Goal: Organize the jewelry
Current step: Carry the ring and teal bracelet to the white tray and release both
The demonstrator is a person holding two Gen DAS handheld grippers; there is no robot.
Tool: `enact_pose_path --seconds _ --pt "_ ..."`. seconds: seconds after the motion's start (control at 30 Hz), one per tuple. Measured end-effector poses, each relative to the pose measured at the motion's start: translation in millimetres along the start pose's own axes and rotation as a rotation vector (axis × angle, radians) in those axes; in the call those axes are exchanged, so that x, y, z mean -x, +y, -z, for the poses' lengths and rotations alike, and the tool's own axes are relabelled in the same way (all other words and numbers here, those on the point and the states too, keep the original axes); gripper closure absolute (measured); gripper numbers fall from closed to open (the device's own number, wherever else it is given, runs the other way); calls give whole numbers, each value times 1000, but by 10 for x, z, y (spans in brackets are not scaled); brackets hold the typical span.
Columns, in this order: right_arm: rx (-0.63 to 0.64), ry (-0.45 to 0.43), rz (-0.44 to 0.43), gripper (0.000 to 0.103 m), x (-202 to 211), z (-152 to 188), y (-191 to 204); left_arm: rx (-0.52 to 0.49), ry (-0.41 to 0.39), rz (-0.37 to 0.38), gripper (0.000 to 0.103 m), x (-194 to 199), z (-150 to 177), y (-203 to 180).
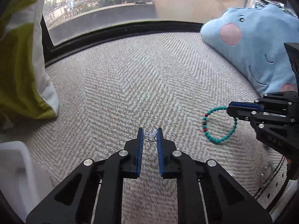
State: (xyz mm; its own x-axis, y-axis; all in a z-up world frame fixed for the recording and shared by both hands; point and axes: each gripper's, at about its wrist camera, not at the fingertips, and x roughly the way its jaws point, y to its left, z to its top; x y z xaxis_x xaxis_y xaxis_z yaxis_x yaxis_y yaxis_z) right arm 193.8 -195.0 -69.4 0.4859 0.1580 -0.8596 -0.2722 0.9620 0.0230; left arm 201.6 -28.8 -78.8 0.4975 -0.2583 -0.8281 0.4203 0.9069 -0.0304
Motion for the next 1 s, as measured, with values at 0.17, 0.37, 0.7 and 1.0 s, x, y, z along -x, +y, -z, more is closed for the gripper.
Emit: enact_pose_path --seconds 0.17,0.37,0.7,1.0 --pt "26 -40 -21 97 385 -66 279 3 -17 8 89 560 65 78" --pt "82 -111 -95 97 1000 -93 855 -7 -29 13 89 1163 171 238" --pt "227 -177 -263 97 1573 -133 2185 0 -4 -47 89 1966 831 852" --pt "343 -114 -341 96 1311 -3 3104 82 61 -80 88 1951 1366 1393"
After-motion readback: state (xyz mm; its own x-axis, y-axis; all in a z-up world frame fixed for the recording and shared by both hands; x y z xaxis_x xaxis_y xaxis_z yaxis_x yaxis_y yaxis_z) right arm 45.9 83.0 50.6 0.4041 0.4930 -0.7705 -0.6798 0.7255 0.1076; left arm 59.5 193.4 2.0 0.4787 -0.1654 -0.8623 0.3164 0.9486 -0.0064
